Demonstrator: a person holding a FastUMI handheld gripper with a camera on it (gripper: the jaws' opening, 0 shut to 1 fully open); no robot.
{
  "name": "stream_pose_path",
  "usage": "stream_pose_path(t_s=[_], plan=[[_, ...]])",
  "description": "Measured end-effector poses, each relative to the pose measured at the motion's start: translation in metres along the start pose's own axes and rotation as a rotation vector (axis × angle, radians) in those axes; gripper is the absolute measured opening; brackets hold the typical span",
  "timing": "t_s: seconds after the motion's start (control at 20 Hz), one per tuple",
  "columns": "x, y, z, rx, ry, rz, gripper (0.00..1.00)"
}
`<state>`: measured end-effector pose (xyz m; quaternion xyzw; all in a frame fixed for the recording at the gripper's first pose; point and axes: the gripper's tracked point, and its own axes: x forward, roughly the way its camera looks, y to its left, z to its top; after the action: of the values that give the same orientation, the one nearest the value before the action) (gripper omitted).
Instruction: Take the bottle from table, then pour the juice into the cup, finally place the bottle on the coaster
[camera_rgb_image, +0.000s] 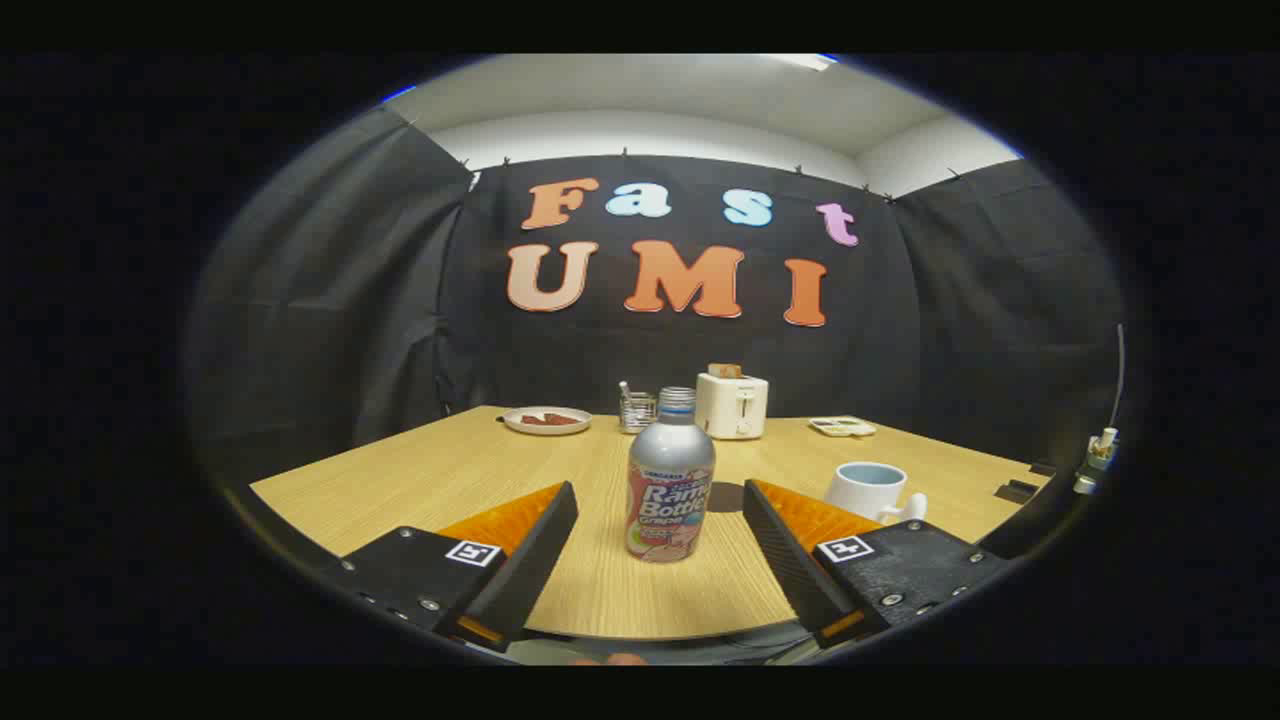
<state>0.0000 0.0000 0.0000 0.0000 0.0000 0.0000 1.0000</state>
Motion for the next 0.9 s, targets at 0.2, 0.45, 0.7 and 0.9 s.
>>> stream_pose_path(t_s=[0.2,0.45,0.7,0.9], plan=[[0.001,0.001,-0.003,-0.009,0.023,-0.01,0.99],[0.005,0.0,-0.008,0.019,0.035,-0.001,0.99],[0.004,0.0,-0.01,0.006,0.044,0.003,0.99],[0.005,0.001,-0.011,0.001,0.031,-0.003,0.99]])
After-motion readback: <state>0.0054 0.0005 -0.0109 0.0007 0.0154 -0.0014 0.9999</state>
